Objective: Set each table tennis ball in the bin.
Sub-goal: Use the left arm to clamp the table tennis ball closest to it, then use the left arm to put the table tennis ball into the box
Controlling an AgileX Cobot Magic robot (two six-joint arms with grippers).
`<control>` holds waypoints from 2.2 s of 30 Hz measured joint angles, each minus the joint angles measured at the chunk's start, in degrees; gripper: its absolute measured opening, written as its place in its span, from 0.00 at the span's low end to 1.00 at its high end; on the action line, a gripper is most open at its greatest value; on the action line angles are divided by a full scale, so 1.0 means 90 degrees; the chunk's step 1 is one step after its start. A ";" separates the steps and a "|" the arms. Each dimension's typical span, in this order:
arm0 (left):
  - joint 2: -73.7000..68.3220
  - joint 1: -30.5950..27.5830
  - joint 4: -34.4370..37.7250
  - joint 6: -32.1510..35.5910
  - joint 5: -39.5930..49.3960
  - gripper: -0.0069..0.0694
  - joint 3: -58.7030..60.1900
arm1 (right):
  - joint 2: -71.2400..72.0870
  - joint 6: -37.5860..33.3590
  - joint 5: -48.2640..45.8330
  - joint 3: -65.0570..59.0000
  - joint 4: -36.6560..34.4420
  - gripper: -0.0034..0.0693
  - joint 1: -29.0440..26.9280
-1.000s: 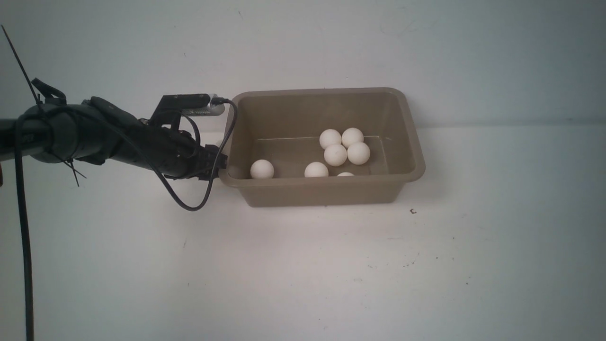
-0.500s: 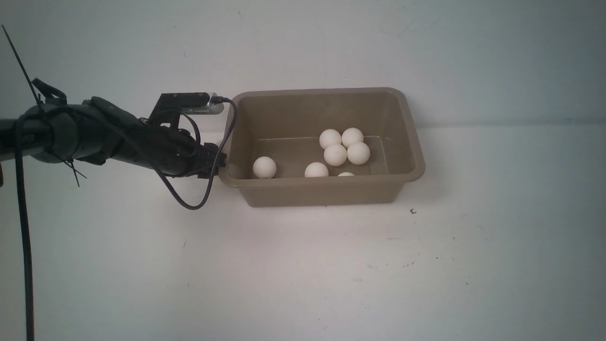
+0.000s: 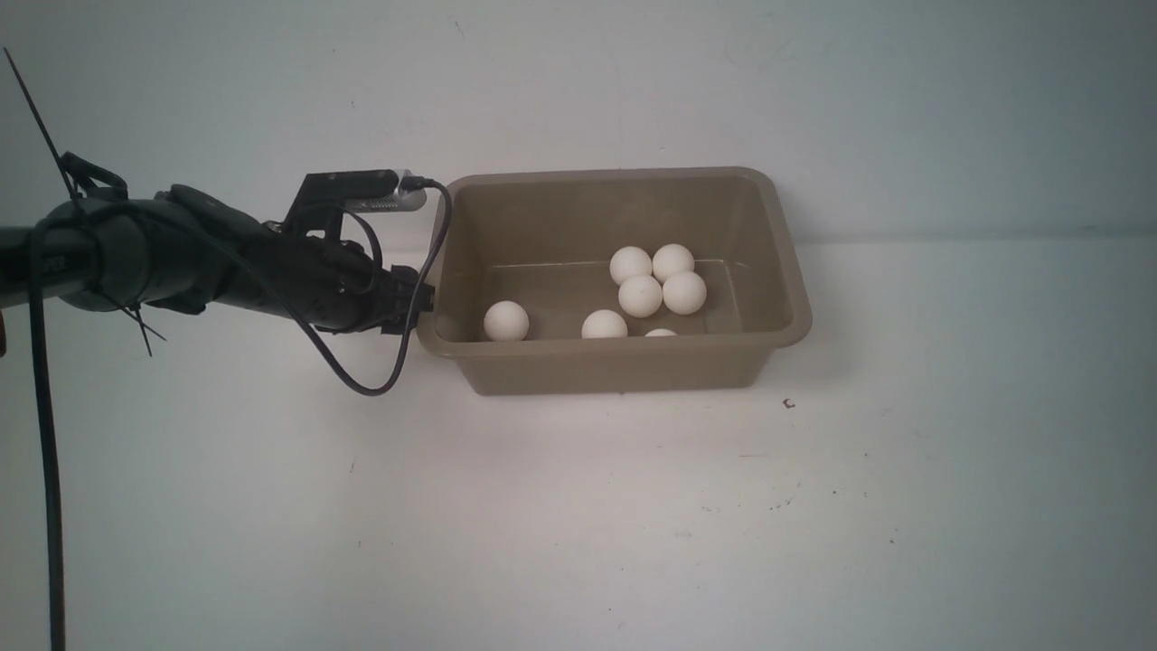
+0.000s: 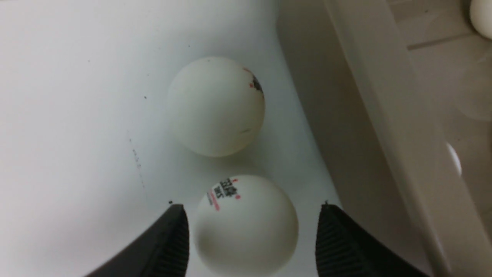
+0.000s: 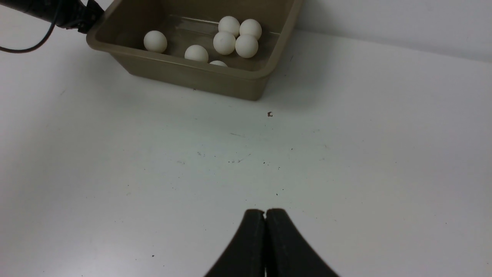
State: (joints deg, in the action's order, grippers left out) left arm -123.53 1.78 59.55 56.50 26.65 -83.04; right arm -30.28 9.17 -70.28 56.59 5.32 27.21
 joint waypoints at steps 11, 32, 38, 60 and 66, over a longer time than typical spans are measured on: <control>-0.0160 0.0000 0.0115 0.0083 -0.0022 0.62 -0.0006 | 0.0000 0.0000 0.0000 0.0000 0.0000 0.02 0.0000; -0.0258 0.0003 0.0454 0.0089 -0.0117 0.54 -0.0038 | 0.0000 0.0046 0.0000 0.0000 -0.0023 0.02 0.0000; 0.0290 -0.0469 -0.0232 -0.0376 0.0175 0.54 0.0007 | 0.0000 0.0125 0.0037 -0.0002 -0.0023 0.02 0.0000; 0.0812 0.1343 -0.0573 0.0031 -0.0228 0.54 0.0001 | 0.0000 0.0146 0.0367 -0.0007 -0.0113 0.02 0.0000; 0.0493 0.1343 -0.0610 0.0053 0.0160 0.54 0.0001 | 0.0000 0.0146 0.0361 -0.0007 -0.0142 0.02 0.0000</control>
State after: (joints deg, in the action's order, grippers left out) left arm -119.10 13.87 54.05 56.98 28.09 -83.03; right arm -30.28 10.48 -67.03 56.53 4.04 27.21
